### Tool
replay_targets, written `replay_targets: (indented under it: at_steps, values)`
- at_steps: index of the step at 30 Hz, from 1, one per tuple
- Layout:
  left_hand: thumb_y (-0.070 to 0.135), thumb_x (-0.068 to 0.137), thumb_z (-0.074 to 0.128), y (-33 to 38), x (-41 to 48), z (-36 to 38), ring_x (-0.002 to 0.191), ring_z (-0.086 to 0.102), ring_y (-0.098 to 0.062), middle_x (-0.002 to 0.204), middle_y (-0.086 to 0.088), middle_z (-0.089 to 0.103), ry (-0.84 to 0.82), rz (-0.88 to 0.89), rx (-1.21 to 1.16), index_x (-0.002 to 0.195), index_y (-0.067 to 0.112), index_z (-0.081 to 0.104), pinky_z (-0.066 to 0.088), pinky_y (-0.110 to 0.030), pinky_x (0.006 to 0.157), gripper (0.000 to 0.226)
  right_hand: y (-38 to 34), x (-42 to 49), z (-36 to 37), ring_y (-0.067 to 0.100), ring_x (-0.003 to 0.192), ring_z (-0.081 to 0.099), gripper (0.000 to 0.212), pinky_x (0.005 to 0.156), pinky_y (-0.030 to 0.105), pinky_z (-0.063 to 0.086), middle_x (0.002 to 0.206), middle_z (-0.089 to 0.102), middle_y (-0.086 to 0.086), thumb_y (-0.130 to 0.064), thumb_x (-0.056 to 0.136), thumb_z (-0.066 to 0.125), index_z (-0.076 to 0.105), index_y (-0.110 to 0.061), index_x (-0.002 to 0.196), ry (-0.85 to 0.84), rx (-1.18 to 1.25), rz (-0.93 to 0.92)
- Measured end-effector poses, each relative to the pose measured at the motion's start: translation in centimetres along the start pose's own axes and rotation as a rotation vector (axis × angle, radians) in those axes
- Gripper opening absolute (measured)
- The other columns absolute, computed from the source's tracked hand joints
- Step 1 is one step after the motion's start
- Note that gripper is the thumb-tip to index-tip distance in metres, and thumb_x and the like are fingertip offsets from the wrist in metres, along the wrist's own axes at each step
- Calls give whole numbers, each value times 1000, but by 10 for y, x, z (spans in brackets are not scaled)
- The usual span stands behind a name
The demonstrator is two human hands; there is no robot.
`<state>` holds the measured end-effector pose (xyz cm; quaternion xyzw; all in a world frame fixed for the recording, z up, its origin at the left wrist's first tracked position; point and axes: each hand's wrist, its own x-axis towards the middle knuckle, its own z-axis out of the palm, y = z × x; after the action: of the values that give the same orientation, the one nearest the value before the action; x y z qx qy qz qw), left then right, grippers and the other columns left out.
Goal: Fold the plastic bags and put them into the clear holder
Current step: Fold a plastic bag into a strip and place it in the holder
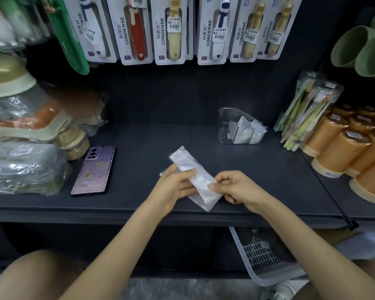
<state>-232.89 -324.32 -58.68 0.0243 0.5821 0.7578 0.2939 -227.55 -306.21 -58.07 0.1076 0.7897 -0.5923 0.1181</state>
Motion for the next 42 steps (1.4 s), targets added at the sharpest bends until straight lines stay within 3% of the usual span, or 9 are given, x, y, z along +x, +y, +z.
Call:
replay_targets:
  at_steps: [4,10,19,23,25,28,31,36,42]
  values:
    - [7,89,64,3,12,-10,99,69,-27,115,-18,67,147,61,-35,125,5,53,59,-35,79,37,1,4,-2,7,38,28,12,38,17,24,48,41,0,-10,89,66,62,-4,80,-28,-81,20]
    - [4,83,69,2,29,-22,100,66,-24,107,-11,66,365,92,243,133,12,48,54,-43,93,55,-3,11,-1,5,37,32,16,41,16,29,43,44,-7,-15,87,70,64,-7,73,-34,-249,26]
    - [11,87,67,-1,24,-34,82,58,-5,89,4,64,440,214,664,131,16,49,43,-14,67,48,-8,19,0,6,38,35,16,40,17,30,50,52,-3,-21,83,75,68,-8,75,-66,-404,78]
    - [14,87,66,13,24,-42,90,64,-17,98,-2,67,506,129,358,121,9,57,52,-32,86,36,-8,18,0,8,40,36,16,40,18,30,55,54,1,-22,81,76,70,-7,78,-70,-424,87]
    - [14,89,61,12,17,-45,100,62,-18,107,2,65,553,297,731,119,13,62,46,-28,89,30,-9,18,-1,8,40,36,15,40,18,30,55,54,1,-22,81,76,69,-8,78,-73,-437,87]
    - [28,92,46,-5,5,-42,120,56,-23,127,-3,63,232,755,1324,120,14,67,33,-27,104,38,-10,18,-1,9,40,36,15,40,19,29,56,52,3,-21,81,76,68,-8,79,-91,-450,84]
    - [53,96,18,-24,-2,-42,144,19,-11,151,7,31,-159,641,1523,143,22,43,2,-21,116,62,-11,18,-2,9,40,37,14,40,19,30,56,53,4,-21,82,75,67,-12,76,-100,-466,74]
    - [71,72,-31,-39,-8,-43,142,-13,-3,155,13,-4,-153,500,1668,152,27,6,-21,-13,108,98,-11,15,-6,9,44,39,13,42,20,31,59,54,1,-23,84,74,65,-13,82,-79,-447,68]
    - [68,65,-41,-43,-15,-36,143,-16,-6,152,12,-14,-81,466,1720,148,30,-11,-18,-22,113,96,-5,-5,-10,8,52,53,14,47,23,44,82,68,2,-19,88,67,69,-17,102,233,-108,-30]
